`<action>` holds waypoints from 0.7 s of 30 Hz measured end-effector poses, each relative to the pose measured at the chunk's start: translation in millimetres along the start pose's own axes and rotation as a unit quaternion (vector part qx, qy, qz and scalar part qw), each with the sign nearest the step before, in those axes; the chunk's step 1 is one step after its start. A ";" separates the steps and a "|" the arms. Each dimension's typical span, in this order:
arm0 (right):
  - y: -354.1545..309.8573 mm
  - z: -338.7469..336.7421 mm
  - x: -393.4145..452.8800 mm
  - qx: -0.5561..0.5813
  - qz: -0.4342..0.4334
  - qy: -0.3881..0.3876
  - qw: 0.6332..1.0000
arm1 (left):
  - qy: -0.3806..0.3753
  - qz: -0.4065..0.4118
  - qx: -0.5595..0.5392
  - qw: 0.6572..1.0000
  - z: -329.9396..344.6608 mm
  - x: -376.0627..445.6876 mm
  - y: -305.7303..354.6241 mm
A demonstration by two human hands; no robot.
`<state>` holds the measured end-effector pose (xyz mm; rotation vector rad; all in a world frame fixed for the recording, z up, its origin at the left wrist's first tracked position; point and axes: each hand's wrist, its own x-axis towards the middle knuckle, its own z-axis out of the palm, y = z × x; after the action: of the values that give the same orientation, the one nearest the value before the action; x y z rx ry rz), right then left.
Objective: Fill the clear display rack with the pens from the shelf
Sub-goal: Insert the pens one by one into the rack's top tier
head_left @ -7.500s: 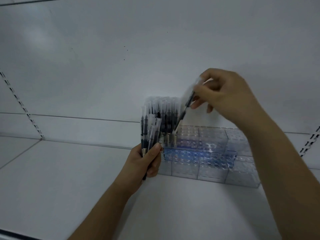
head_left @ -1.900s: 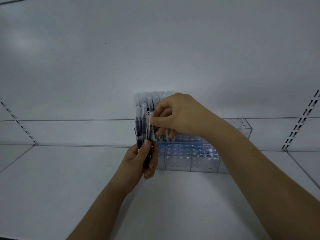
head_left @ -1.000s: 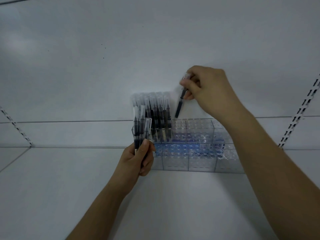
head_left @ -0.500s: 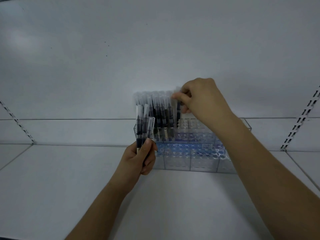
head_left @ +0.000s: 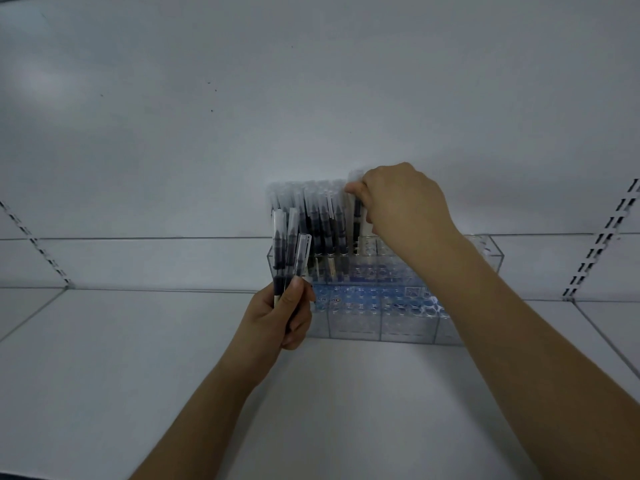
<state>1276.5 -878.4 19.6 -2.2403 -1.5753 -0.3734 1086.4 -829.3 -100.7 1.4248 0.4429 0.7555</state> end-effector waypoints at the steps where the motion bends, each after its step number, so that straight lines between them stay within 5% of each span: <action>1: -0.5 -1.5 -1.9 -0.015 -0.010 0.005 1.000 | -0.001 -0.001 0.002 1.000 0.0 0.2 0.0; 8: -3.3 7.1 -3.4 -0.058 -0.006 -0.016 0.998 | 0.000 -0.003 0.009 1.000 0.2 -0.6 -0.9; 18: 9.4 -23.4 -10.2 0.064 -0.016 -0.008 0.998 | 0.005 -0.004 0.006 1.000 -0.6 -0.2 0.2; 21: -3.9 -31.0 -18.2 0.209 -0.041 -0.120 0.970 | -0.004 -0.004 -0.007 1.000 -0.7 0.3 -1.0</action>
<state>1266.7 -906.4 40.3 -1.9503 -1.6807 0.2054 1086.3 -828.5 -101.8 1.4115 0.4353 0.7454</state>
